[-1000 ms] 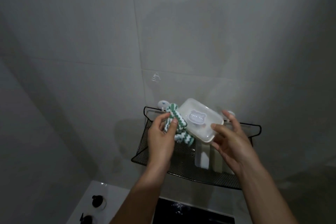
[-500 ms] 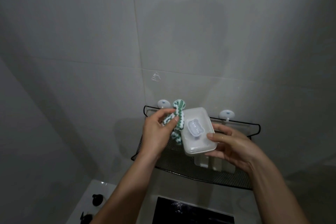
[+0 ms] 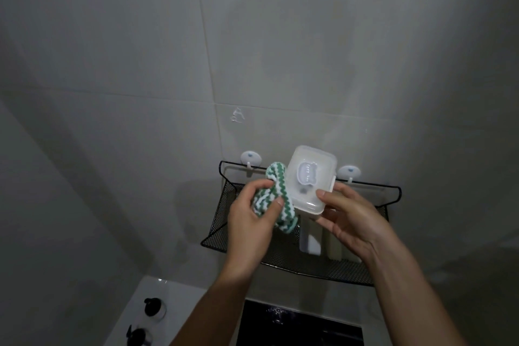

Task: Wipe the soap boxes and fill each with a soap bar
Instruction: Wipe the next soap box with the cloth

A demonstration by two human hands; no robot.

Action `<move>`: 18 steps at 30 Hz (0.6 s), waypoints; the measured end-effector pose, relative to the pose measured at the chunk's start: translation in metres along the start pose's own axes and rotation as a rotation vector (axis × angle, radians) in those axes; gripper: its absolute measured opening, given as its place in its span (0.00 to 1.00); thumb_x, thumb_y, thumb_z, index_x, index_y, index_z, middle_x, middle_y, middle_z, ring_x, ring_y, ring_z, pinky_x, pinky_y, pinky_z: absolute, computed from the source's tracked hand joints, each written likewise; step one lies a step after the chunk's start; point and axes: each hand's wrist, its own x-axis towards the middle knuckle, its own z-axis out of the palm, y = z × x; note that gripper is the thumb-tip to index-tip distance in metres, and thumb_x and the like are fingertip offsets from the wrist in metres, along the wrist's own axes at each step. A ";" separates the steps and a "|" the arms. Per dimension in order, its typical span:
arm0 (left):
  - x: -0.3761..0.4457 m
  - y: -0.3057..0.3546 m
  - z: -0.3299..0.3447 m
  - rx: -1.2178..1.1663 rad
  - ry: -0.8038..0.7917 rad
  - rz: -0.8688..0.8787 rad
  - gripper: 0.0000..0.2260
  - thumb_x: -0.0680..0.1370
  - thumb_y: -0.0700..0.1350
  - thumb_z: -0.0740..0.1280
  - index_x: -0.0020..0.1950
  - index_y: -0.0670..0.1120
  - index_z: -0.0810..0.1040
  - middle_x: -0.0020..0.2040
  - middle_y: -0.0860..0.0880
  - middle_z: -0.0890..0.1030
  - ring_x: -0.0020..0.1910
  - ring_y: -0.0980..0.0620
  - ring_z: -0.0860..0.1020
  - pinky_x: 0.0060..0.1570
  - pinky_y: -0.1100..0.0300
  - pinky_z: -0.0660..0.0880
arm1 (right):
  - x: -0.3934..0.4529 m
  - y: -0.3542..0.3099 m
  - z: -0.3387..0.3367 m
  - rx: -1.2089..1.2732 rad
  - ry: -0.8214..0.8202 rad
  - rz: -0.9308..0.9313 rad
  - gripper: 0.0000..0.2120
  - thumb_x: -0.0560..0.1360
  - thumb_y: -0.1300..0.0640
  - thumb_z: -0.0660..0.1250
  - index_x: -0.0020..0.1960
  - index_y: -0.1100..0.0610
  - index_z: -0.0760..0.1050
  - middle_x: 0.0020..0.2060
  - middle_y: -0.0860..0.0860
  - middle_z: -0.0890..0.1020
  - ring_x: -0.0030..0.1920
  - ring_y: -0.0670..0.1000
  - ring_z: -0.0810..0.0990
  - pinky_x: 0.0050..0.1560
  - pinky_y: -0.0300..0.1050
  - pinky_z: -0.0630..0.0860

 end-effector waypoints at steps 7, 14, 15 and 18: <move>0.010 0.000 -0.009 -0.033 -0.035 0.020 0.15 0.74 0.37 0.72 0.52 0.57 0.80 0.52 0.56 0.84 0.49 0.57 0.83 0.43 0.62 0.79 | -0.006 -0.007 0.004 0.013 -0.017 0.058 0.19 0.66 0.61 0.73 0.55 0.63 0.75 0.48 0.63 0.86 0.41 0.58 0.88 0.33 0.44 0.83; -0.011 -0.003 0.015 0.187 0.175 0.177 0.10 0.73 0.38 0.73 0.49 0.49 0.77 0.48 0.52 0.80 0.48 0.52 0.79 0.47 0.49 0.77 | -0.005 0.003 0.014 0.096 0.012 0.012 0.07 0.72 0.64 0.71 0.47 0.61 0.75 0.44 0.62 0.87 0.41 0.59 0.88 0.35 0.50 0.85; -0.014 -0.003 0.018 0.237 0.182 0.237 0.09 0.73 0.38 0.74 0.49 0.47 0.78 0.50 0.51 0.78 0.49 0.53 0.78 0.49 0.50 0.77 | -0.004 0.004 0.015 0.098 0.021 -0.002 0.06 0.73 0.64 0.71 0.45 0.60 0.74 0.43 0.62 0.87 0.40 0.58 0.88 0.35 0.49 0.85; -0.020 -0.003 0.021 0.354 0.175 0.381 0.09 0.73 0.38 0.73 0.51 0.46 0.80 0.55 0.51 0.75 0.53 0.55 0.77 0.50 0.55 0.76 | -0.003 0.010 0.015 0.095 0.066 -0.093 0.10 0.70 0.62 0.73 0.44 0.58 0.72 0.43 0.60 0.86 0.40 0.55 0.87 0.34 0.46 0.83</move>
